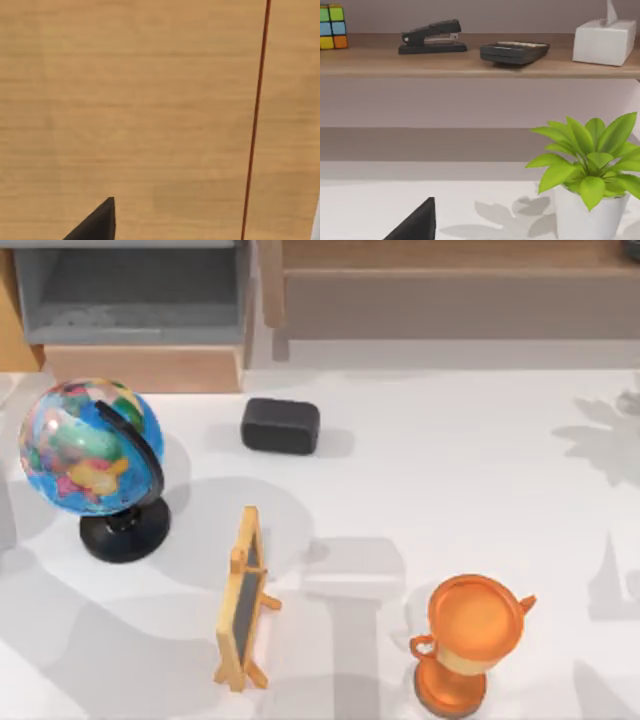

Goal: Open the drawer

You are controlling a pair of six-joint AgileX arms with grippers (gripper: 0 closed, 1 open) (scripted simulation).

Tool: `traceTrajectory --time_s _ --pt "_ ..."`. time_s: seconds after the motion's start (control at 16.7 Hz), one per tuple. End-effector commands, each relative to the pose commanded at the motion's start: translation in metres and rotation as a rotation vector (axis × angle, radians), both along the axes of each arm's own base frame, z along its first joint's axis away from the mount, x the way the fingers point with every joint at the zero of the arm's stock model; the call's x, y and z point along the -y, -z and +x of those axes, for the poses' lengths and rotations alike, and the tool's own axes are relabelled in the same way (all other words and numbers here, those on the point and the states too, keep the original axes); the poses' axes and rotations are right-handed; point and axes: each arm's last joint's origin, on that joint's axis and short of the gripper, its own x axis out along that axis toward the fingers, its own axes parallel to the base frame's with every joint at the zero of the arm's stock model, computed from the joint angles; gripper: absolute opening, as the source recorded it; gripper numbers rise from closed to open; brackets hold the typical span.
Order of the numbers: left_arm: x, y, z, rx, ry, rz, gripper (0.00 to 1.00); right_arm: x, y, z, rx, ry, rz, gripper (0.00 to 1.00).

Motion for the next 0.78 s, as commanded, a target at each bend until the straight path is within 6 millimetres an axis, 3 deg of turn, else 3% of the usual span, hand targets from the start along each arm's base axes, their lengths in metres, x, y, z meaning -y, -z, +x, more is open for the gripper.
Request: traceTrajectory --time_s 0.24,0.78 --pt "0.0 0.0 0.0014 0.0 0.0 0.0 1.0 0.0 0.0 0.0 0.0 0.0 0.0 1.0" --pt "0.0 0.0 0.0014 0.0 0.0 0.0 0.32 0.0 0.0 0.0 0.0 0.0 0.0 1.0"
